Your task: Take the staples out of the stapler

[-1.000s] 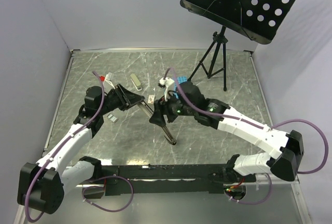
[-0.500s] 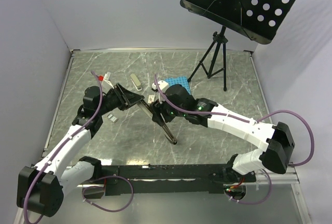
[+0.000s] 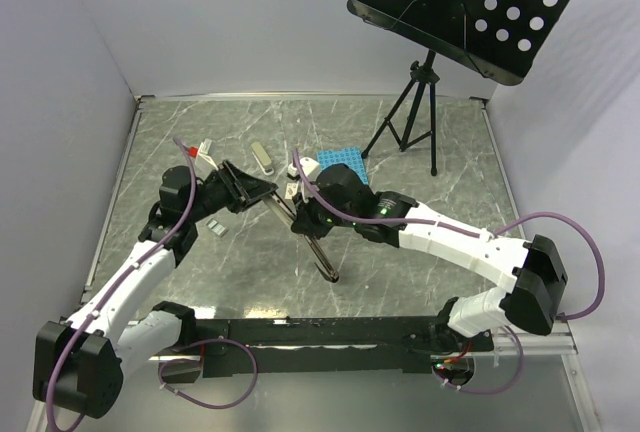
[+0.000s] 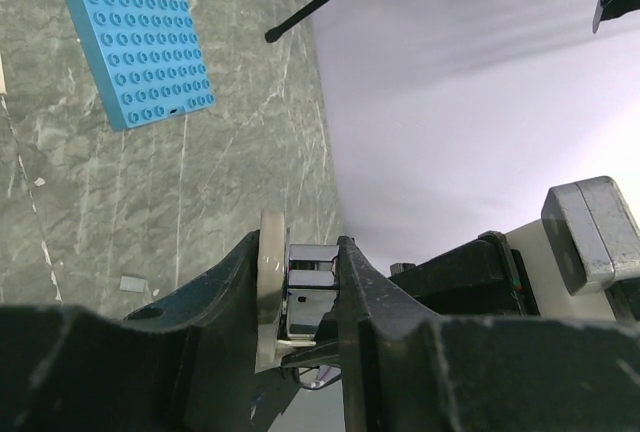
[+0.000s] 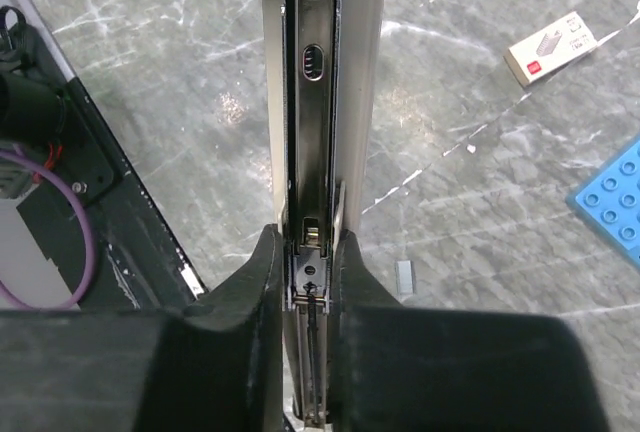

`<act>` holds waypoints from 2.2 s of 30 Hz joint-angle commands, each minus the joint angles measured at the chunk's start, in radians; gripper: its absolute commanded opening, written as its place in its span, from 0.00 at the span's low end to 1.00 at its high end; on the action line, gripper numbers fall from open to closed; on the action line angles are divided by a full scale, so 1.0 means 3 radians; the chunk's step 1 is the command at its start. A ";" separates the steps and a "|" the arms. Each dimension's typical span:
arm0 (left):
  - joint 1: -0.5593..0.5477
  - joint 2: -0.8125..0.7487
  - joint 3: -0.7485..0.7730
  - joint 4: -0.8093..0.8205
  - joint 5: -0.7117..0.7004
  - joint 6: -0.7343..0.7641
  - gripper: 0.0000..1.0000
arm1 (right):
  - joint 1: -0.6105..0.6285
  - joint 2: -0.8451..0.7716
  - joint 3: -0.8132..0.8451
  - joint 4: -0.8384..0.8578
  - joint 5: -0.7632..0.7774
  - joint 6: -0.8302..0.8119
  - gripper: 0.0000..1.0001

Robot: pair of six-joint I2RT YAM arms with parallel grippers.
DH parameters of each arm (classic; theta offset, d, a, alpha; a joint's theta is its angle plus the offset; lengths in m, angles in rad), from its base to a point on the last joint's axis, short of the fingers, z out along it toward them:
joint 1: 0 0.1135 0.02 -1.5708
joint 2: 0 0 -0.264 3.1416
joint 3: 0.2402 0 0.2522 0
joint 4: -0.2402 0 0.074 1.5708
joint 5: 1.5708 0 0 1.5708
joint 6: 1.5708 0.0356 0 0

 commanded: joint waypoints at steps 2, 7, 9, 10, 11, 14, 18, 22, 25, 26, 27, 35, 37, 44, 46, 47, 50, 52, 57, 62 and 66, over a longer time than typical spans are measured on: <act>-0.0003 -0.0062 0.0124 0.0258 0.0190 -0.0160 0.36 | -0.0056 -0.0091 -0.0053 0.0174 0.0167 0.0177 0.00; -0.0003 -0.0021 0.0303 -0.0029 0.0149 0.0060 0.90 | -0.0327 -0.0076 -0.0043 -0.0092 0.0106 0.0345 0.00; -0.0003 0.0005 0.0379 -0.0106 0.0164 0.0141 0.99 | -0.0547 -0.0091 -0.0063 -0.0256 0.0080 0.0427 0.00; -0.0003 0.0035 0.0410 -0.0157 0.0179 0.0183 0.99 | -0.0643 -0.0101 -0.0084 -0.0312 0.0040 0.0443 0.00; -0.0003 0.0061 0.0466 -0.0203 0.0180 0.0274 0.99 | -0.0786 -0.0117 -0.0094 -0.0363 0.0049 0.0433 0.00; -0.0003 0.0102 0.0568 -0.0433 0.0113 0.0489 0.99 | -0.1022 -0.0138 -0.0084 -0.0705 0.0274 0.0356 0.00; -0.0003 0.0097 0.0686 -0.0964 -0.0269 0.0847 0.99 | -0.1375 -0.0020 -0.0074 -0.1247 0.0693 0.0320 0.00; -0.0003 0.0107 0.0804 -0.1363 -0.0750 0.1185 0.99 | -0.1718 0.0067 -0.0125 -0.1412 0.0801 0.0305 0.00; 0.0002 0.0112 0.0855 -0.1532 -0.1052 0.1354 0.99 | -0.1897 0.0154 -0.0150 -0.1392 0.0847 0.0274 0.00; 0.0002 0.0107 0.0860 -0.1558 -0.1124 0.1389 0.99 | -0.1938 0.0235 -0.0156 -0.1376 0.0837 0.0274 0.00; 0.0002 0.0117 0.0860 -0.1579 -0.1220 0.1405 1.00 | -0.1968 0.0271 -0.0151 -0.1356 0.0812 0.0269 0.00; 0.0007 0.0199 0.0799 -0.1656 -0.1329 0.1436 0.99 | -0.2188 0.0767 -0.0043 -0.1197 0.0832 0.0305 0.00; 0.0012 0.0235 0.0783 -0.1656 -0.1339 0.1431 0.99 | -0.2229 0.0834 -0.0048 -0.1156 0.0837 0.0305 0.00; 0.0012 0.0312 0.0748 -0.1625 -0.1390 0.1395 0.99 | -0.2306 0.1059 -0.0104 -0.1018 0.0852 0.0330 0.08; 0.0012 0.0322 0.0737 -0.1620 -0.1421 0.1390 0.99 | -0.2316 0.1090 -0.0115 -0.0998 0.0868 0.0340 0.11; 0.0012 0.0327 0.0737 -0.1620 -0.1466 0.1390 0.99 | -0.2321 0.1095 -0.0115 -0.0988 0.0858 0.0346 0.14; 0.0012 0.0449 0.0799 -0.1686 -0.1609 0.1374 0.99 | -0.2322 0.1110 -0.0140 -0.0941 0.0842 0.0351 0.24; 0.0018 0.0526 0.0910 -0.1788 -0.1707 0.1354 0.99 | -0.2327 0.1115 -0.0135 -0.0926 0.0842 0.0361 0.29; 0.0028 0.0812 0.1192 -0.1952 -0.2089 0.1287 0.99 | -0.2327 0.1085 -0.0191 -0.0885 0.0817 0.0376 0.36; 0.0053 0.1098 0.1483 -0.1957 -0.2234 0.1216 0.99 | -0.2327 0.1080 -0.0176 -0.0880 0.0817 0.0381 0.40; 0.0053 0.1375 0.1739 -0.1967 -0.2341 0.1160 0.99 | -0.2327 0.1039 -0.0166 -0.0921 0.0847 0.0407 0.43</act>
